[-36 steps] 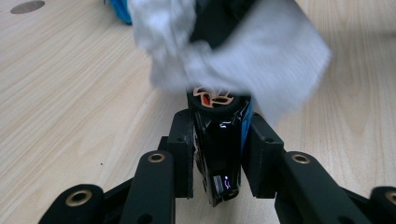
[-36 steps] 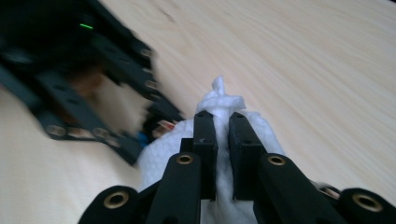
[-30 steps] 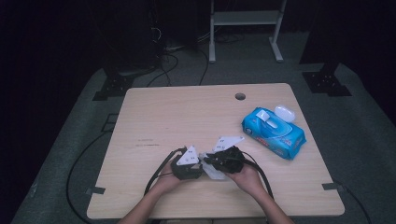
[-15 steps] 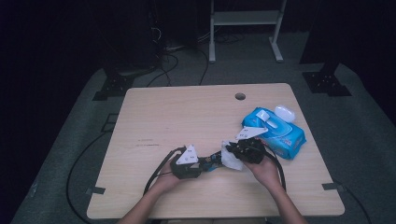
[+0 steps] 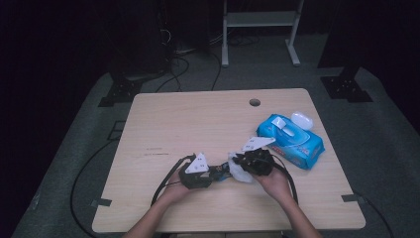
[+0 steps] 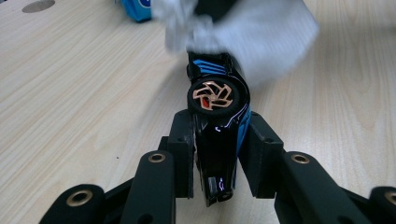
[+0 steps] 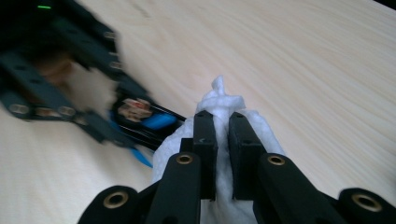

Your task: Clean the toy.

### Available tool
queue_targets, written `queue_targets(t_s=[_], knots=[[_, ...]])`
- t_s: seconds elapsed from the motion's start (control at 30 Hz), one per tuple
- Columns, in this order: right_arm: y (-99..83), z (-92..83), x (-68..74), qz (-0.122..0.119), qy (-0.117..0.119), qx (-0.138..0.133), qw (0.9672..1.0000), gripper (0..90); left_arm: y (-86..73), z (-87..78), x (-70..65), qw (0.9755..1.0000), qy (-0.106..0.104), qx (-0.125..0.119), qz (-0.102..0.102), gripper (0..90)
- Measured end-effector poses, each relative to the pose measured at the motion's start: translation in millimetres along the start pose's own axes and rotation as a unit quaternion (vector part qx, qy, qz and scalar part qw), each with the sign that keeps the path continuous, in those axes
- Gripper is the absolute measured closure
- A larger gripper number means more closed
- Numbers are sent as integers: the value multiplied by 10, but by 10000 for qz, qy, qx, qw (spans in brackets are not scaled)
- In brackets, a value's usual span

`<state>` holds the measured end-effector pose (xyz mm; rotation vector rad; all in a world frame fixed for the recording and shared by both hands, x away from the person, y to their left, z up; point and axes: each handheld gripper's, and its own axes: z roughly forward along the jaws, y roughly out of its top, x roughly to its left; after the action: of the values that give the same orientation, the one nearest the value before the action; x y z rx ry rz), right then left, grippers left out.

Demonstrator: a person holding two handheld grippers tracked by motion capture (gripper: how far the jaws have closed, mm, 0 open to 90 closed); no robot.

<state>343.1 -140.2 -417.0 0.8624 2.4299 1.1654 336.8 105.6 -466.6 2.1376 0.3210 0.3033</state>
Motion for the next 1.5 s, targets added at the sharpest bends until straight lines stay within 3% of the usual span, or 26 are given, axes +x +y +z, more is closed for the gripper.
queue_targets(t_s=[0.13, 0.2, 0.7, 0.87, 1.1, 1.2, 1.37, 1.5], knots=[[-91, -82, -218, 510, 11, -82, 9987, 826, -14, -53, 66, 9997, 159, -105, -132, 679], [-117, -90, -253, 608, 32, -128, 9981, 826, -35, -87, 121, 9993, 244, -150, -244, 679], [-138, -61, -168, 575, 68, -198, 9981, 825, -58, -89, 154, 9987, 206, -216, -422, 655], [-133, -105, -251, 628, 154, -91, 9979, 822, -60, -66, 143, 9989, 228, -127, -386, 671], [-217, -243, -350, 722, -82, -73, 9973, 821, -64, -39, 143, 9989, 228, -90, -405, 677], [-254, -255, -377, 803, -37, -32, 9968, 821, -56, -47, 147, 9985, 165, -206, -478, 670], [-243, -221, -332, 772, -65, -98, 9969, 821, -34, -86, 156, 9975, 27, -368, -599, 586], [-231, -194, -278, 679, -41, -133, 9976, 821, -13, -140, 176, 9951, -74, -587, -793, 543]])
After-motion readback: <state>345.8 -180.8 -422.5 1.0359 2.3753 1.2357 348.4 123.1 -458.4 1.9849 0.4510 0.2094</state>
